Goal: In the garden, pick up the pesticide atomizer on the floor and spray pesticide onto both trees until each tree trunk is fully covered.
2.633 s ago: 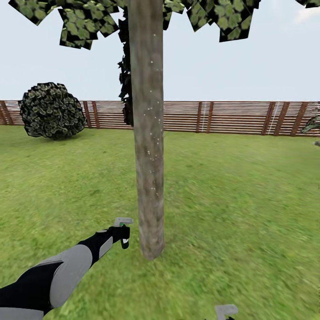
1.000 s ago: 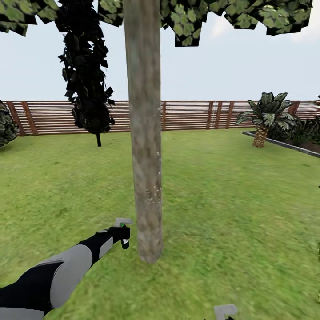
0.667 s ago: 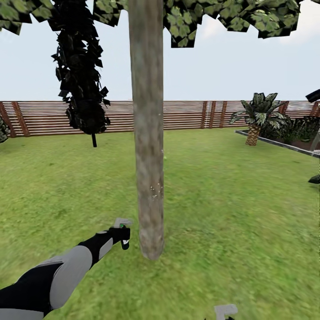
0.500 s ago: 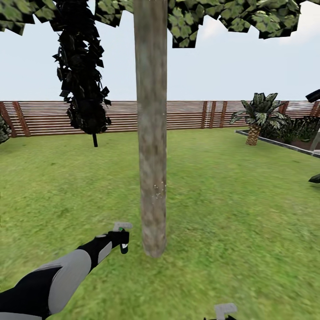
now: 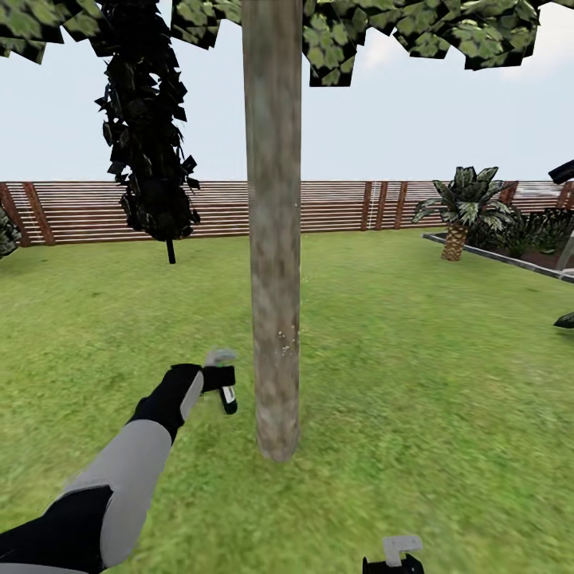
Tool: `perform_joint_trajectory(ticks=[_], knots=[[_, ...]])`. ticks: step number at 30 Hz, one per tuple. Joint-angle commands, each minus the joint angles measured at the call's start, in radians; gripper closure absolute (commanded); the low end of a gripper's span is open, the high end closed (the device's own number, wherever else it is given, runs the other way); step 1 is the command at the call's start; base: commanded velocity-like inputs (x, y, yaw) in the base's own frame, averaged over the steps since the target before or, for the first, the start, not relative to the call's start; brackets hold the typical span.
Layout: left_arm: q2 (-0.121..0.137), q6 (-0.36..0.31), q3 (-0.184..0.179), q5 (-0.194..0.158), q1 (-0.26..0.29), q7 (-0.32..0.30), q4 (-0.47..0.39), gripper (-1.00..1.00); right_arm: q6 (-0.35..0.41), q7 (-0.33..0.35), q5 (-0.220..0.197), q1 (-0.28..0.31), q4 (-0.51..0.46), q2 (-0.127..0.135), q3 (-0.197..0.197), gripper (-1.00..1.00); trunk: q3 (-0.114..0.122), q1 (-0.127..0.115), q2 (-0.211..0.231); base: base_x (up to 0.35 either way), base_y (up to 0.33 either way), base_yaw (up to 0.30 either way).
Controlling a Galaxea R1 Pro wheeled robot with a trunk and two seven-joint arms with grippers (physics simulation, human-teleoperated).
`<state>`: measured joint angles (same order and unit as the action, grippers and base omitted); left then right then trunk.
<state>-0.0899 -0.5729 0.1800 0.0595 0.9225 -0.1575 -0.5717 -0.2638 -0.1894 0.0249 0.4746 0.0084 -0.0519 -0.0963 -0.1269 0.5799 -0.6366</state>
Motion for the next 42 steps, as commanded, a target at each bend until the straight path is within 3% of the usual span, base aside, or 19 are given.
perform_joint_trajectory(ticks=[1,4,7,13,14,19,24,35,42], knots=[[-0.013,-0.046,0.007,0.014,0.001,-0.007,-0.042,1.0,-0.001,-0.007,0.003,0.001,0.001,0.0,-0.008,-1.0,-0.002,0.0,-0.001,0.0,0.0,0.0],[-0.03,-0.195,0.006,0.013,0.005,-0.004,-0.13,1.0,-0.001,-0.007,0.003,0.001,0.001,0.0,-0.008,-1.0,-0.002,0.0,-0.001,0.0,0.0,0.0],[-0.038,-0.245,0.005,0.013,0.045,-0.003,-0.154,1.0,-0.002,-0.007,0.003,0.001,0.001,0.0,-0.008,-1.0,-0.002,0.0,-0.001,0.0,0.0,0.0],[-0.046,-0.335,0.004,0.013,0.206,-0.002,-0.162,1.0,-0.001,-0.007,0.003,0.001,0.001,0.0,-0.008,-1.0,-0.002,0.0,-0.001,0.0,0.0,0.0],[-0.046,-0.361,0.004,0.014,0.274,-0.002,-0.162,1.0,-0.002,-0.007,0.003,0.001,0.001,-0.001,-0.008,-1.0,-0.002,0.0,-0.001,0.0,0.0,0.0],[-0.047,-0.4,0.004,0.014,0.378,-0.004,-0.156,1.0,-0.001,-0.007,0.003,0.001,0.002,-0.001,-0.008,-1.0,-0.002,0.0,-0.001,0.0,0.0,0.0],[-0.047,-0.408,0.005,0.013,0.444,-0.007,-0.163,1.0,-0.001,-0.007,0.003,0.001,0.002,-0.002,-0.008,-1.0,-0.002,0.0,-0.001,0.0,0.0,0.0],[-0.047,-0.409,0.002,0.014,0.462,-0.008,-0.184,1.0,0.0,-0.007,0.003,0.001,0.002,-0.002,-0.009,-1.0,-0.002,0.0,-0.001,0.061,0.0,0.0],[-0.05,-0.411,0.001,0.016,0.646,-0.008,-0.096,1.0,0.0,-0.007,0.003,0.001,0.002,-0.002,-0.009,-1.0,-0.002,0.0,-0.001,0.003,0.0,0.0]])
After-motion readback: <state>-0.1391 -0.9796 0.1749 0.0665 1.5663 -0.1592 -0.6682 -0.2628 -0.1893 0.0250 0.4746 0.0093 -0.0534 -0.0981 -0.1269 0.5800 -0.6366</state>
